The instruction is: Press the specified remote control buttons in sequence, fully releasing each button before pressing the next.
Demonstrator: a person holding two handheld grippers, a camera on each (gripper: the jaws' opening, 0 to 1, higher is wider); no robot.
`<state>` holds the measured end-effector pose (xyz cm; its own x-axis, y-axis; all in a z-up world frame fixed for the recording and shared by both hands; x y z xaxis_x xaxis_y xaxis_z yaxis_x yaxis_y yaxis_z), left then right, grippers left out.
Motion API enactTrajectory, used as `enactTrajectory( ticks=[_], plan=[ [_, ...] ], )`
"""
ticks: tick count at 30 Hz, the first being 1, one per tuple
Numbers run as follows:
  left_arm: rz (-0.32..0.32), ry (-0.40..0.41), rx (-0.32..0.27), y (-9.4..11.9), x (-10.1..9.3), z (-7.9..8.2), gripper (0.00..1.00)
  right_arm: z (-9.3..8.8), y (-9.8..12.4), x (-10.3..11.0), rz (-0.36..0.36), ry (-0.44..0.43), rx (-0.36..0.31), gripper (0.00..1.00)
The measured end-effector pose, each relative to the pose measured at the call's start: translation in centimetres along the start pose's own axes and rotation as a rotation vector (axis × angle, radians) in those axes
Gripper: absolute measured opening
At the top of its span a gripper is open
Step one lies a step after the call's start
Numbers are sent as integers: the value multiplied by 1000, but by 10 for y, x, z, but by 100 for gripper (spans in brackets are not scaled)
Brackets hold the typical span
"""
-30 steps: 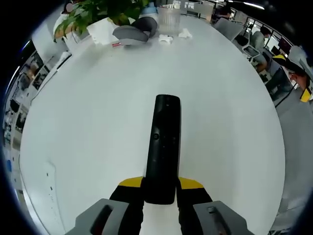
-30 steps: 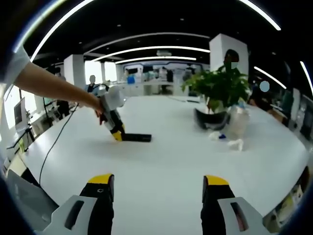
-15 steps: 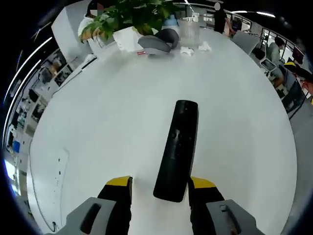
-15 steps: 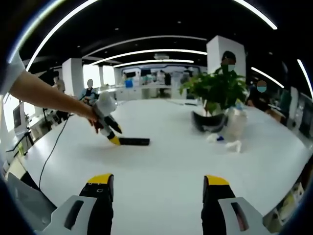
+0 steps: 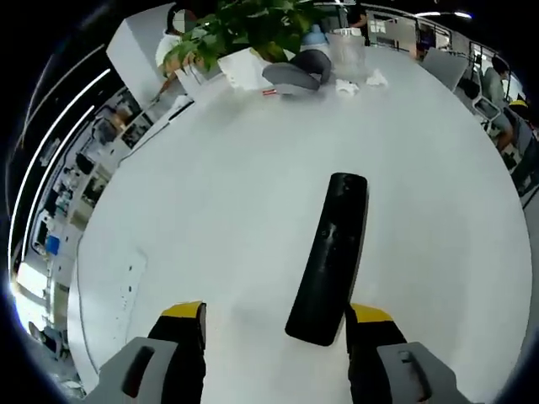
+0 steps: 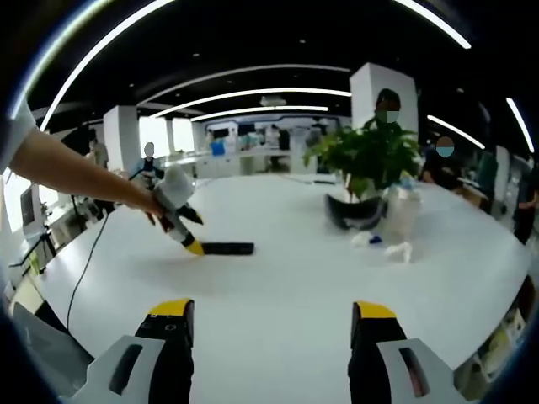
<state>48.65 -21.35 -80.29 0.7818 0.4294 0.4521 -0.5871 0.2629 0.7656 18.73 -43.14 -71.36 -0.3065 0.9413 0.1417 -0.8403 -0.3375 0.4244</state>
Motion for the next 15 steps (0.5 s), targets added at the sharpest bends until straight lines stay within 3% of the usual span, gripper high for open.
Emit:
enactTrajectory(
  ticks=[15],
  plan=[
    [173,56,-23,5,12,-4,99,2,1,0,0,4,-16,76]
  ],
)
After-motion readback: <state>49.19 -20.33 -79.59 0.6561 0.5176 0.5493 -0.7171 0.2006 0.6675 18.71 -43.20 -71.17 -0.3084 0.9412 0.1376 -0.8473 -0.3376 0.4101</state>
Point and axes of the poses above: the point that each gripper's makers call its tool centre point, and the gripper's own axes: y roughly backward along the fingers, x roughly to its left, z roughly out of its top, the point moved 6 cm from there along y, roughly backward along the fingers, and after that the axes turned 13 degrees about z, right-handed, at the moved point
